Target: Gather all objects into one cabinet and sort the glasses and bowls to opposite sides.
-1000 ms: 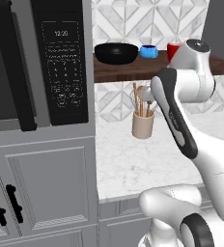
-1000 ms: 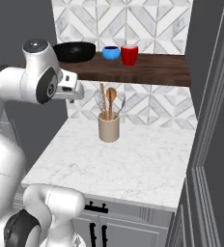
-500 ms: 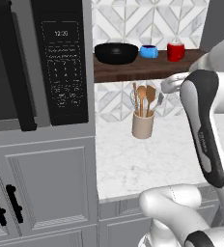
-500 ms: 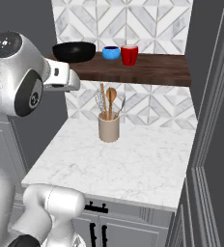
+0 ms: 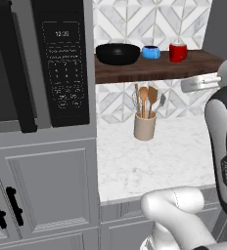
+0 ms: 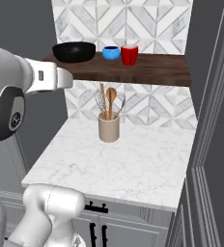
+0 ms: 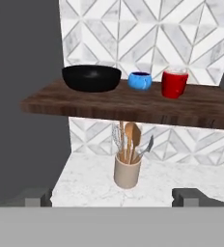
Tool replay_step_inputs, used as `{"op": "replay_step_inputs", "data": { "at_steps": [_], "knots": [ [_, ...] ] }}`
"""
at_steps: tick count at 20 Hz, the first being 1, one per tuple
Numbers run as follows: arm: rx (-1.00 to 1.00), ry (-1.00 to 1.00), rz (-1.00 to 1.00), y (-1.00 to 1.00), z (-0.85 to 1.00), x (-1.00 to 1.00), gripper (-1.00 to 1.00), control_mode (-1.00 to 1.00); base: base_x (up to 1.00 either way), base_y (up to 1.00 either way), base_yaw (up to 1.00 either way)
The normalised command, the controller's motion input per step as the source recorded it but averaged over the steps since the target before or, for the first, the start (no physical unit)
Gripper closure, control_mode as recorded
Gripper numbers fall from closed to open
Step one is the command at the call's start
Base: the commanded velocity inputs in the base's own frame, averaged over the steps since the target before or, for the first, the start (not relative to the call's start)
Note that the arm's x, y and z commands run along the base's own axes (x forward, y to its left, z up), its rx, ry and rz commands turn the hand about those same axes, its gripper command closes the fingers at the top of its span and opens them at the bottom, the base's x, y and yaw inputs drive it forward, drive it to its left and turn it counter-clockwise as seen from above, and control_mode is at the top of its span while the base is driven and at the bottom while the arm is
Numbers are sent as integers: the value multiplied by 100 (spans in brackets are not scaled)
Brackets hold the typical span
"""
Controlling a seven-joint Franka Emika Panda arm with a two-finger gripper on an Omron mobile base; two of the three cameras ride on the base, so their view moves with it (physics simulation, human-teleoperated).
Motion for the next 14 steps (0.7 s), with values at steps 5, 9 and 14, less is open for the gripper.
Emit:
{"op": "replay_step_inputs", "data": {
  "at_steps": [5,9,14],
  "knots": [
    [-2,-12,0,0,-15,-1,-100,-100,0,0,0],
    [-6,-26,0,0,-19,-25,-100,100,-15,0,0],
    [0,0,0,0,0,0,-100,100,-88,0,-8]
  ]
}}
